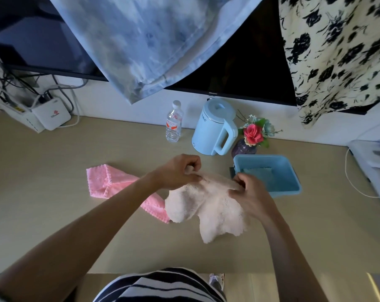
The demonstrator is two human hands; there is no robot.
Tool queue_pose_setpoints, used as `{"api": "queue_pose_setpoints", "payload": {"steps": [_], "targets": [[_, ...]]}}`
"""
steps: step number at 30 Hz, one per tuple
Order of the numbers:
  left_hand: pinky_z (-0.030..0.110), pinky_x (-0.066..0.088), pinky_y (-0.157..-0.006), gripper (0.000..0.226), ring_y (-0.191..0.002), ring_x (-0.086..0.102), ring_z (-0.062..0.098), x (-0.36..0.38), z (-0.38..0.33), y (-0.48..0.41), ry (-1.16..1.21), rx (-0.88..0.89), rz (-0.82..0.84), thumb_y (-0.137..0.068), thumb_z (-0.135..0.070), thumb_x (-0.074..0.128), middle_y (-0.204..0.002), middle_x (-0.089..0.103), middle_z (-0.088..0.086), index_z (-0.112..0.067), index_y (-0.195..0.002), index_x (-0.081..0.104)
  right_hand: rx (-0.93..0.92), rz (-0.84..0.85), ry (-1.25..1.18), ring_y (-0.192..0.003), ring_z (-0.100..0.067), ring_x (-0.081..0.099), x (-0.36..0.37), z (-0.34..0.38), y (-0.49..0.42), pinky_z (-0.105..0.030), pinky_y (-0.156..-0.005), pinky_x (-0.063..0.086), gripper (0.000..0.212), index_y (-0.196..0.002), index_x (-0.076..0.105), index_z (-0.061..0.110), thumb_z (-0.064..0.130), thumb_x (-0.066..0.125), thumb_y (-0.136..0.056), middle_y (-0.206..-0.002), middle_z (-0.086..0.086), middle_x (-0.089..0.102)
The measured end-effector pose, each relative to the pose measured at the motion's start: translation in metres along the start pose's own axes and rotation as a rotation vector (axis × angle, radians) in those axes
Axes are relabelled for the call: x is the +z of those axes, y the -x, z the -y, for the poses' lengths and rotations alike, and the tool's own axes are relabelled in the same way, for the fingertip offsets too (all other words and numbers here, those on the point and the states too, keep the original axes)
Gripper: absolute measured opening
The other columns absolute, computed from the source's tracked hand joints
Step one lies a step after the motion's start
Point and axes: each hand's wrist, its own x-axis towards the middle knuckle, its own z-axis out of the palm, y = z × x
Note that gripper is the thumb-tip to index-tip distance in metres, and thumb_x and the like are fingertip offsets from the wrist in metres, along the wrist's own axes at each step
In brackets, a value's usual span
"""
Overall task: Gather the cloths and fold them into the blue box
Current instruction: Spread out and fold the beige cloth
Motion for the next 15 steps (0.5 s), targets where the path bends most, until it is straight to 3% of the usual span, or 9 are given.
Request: {"api": "queue_pose_setpoints", "payload": {"steps": [3,6,9,11,15], "targets": [[0.018,0.04,-0.061,0.022,-0.06,0.047,0.005,-0.003,0.01,0.0,-0.124,0.008,-0.06,-0.078,-0.012,0.078,-0.068,0.053,-0.01,-0.018,-0.096,0.068,0.033,-0.011,0.029,-0.065,-0.013,0.055,-0.003,-0.009,-0.003,-0.026,-0.058,0.041,0.016,-0.077,0.055,0.013,0.011,0.07,-0.082,-0.071,0.004,0.06],[0.024,0.038,-0.06,0.017,-0.062,0.051,0.014,-0.016,0.012,-0.004,-0.309,0.024,-0.146,-0.08,-0.006,0.07,-0.068,0.058,-0.003,-0.013,-0.095,0.074,0.034,-0.075,0.045,-0.073,-0.016,0.06,-0.011,-0.013,-0.013,-0.026,-0.062,0.044,0.007,-0.083,0.062,0.013,0.009,0.066,-0.086,-0.076,0.005,0.065],[0.017,0.029,-0.053,0.01,-0.059,0.047,0.019,-0.036,0.003,-0.008,-0.343,0.102,-0.265,-0.078,0.001,0.068,-0.065,0.056,0.003,-0.006,-0.084,0.071,-0.002,-0.18,0.043,-0.078,-0.019,0.064,-0.024,-0.01,-0.021,-0.031,-0.07,0.045,0.004,-0.092,0.071,0.01,0.011,0.068,-0.088,-0.082,0.001,0.07],[0.014,0.032,-0.054,0.013,-0.057,0.044,0.014,-0.047,-0.005,-0.007,-0.33,0.183,-0.324,-0.077,0.004,0.065,-0.066,0.054,0.002,-0.009,-0.078,0.066,-0.055,-0.265,0.027,-0.079,-0.023,0.065,-0.033,-0.005,-0.021,-0.035,-0.074,0.049,0.007,-0.092,0.073,0.007,0.01,0.07,-0.086,-0.086,-0.006,0.073],[0.027,0.043,-0.061,0.031,-0.066,0.053,0.02,-0.055,-0.006,0.007,-0.305,0.296,-0.3,-0.079,0.0,0.068,-0.078,0.057,0.002,-0.026,-0.074,0.053,-0.185,-0.308,-0.005,-0.072,-0.023,0.063,-0.034,-0.009,-0.014,-0.037,-0.07,0.049,0.008,-0.086,0.07,0.007,0.014,0.074,-0.084,-0.08,-0.004,0.067]]}}
